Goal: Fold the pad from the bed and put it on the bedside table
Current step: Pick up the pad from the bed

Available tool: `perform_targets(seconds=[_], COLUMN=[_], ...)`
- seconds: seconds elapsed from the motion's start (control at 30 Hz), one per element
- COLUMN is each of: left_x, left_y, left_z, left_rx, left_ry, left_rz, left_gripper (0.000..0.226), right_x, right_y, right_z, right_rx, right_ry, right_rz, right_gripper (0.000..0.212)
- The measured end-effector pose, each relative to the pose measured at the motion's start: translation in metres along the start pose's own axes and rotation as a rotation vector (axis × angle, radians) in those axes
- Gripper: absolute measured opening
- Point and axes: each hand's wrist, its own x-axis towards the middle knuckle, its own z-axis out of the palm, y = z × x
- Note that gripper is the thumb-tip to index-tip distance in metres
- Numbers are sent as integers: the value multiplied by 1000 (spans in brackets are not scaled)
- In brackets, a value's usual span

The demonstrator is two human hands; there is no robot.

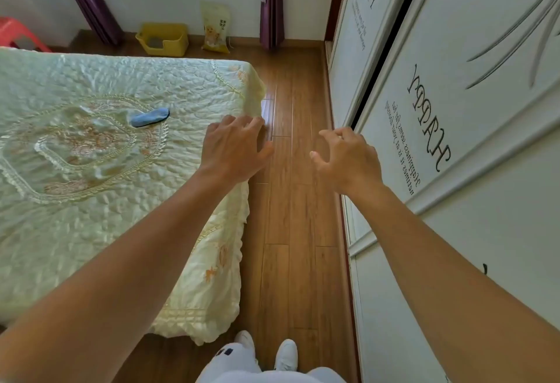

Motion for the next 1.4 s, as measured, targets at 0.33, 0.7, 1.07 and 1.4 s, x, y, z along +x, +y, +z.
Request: perform_targets(seconds=[0.33,0.7,1.07,1.4], left_x=[49,163,310,417], left_y=[4,-48,-110,-127], left_z=[9,45,69,87], left_rx=[-7,-34,-93,-95], left_ry=[31,-29,-64,-67], left_rz=[12,1,-17,-28], left_gripper=[52,57,56,56], right_x=[41,175,328,441], right_y=[18,5,-20,-10], right_z=[-4,19,30,39], right_rx=[3,-26,-68,-56], right_ry=[-13,-22,-69,-69], right_rz=[7,5,27,0], right_gripper=[51,50,51,54])
